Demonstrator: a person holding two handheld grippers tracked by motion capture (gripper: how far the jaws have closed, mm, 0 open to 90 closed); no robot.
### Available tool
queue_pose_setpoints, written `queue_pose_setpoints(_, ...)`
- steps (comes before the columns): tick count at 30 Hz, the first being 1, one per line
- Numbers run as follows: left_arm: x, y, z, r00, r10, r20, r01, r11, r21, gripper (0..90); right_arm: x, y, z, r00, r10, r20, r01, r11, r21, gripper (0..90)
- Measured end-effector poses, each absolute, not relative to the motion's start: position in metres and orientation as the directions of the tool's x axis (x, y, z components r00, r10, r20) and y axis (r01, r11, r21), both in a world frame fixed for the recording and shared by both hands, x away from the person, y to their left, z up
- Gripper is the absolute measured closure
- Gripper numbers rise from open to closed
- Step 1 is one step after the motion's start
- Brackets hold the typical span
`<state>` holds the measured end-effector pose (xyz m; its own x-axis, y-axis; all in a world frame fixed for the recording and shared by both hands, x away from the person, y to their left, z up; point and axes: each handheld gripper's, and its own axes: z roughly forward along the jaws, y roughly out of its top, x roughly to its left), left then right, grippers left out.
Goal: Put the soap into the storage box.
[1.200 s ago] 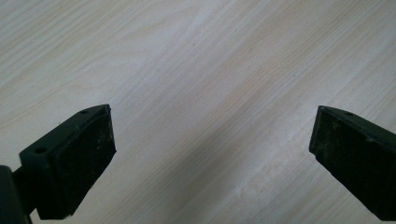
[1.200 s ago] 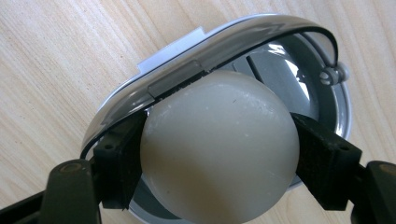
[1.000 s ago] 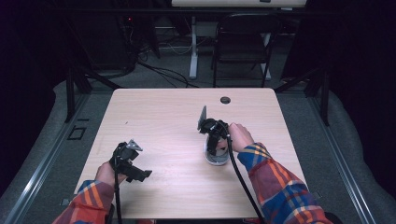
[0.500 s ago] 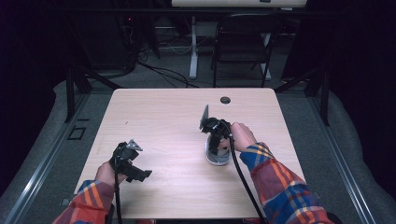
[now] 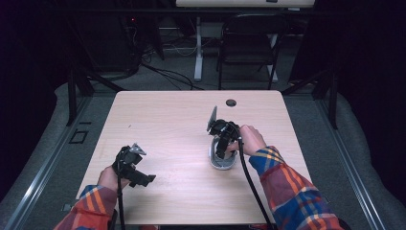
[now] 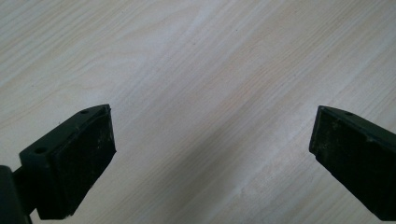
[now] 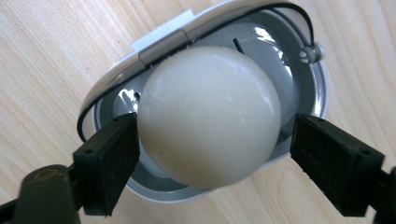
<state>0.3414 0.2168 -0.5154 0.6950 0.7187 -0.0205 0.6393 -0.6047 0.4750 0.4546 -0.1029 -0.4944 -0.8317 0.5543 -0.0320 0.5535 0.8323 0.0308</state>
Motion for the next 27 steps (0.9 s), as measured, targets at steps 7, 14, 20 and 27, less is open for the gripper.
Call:
queue_pose_setpoints(7,0.341,0.217,-0.515,0.695,0.719,-0.020,0.639,-0.604,0.475,0.4,0.451,-0.109,-0.486,-0.834,0.552,-0.027,0.549,0.833,0.067,12.3)
queue_pose_setpoints(14,0.341,0.216,-0.515,0.694,0.720,-0.018,0.640,-0.605,0.474,0.4,0.444,-0.119,-0.475,-0.827,0.560,-0.039,0.555,0.826,0.098,6.4)
queue_pose_setpoints(20,0.341,0.217,-0.516,0.692,0.722,-0.017,0.639,-0.602,0.479,0.4,0.438,-0.133,-0.467,-0.818,0.573,-0.050,0.565,0.817,0.116,3.9)
queue_pose_setpoints(27,0.341,0.217,-0.515,0.694,0.720,-0.020,0.640,-0.604,0.475,0.4,0.427,-0.155,-0.461,-0.802,0.593,-0.069,0.581,0.802,0.141,2.9)
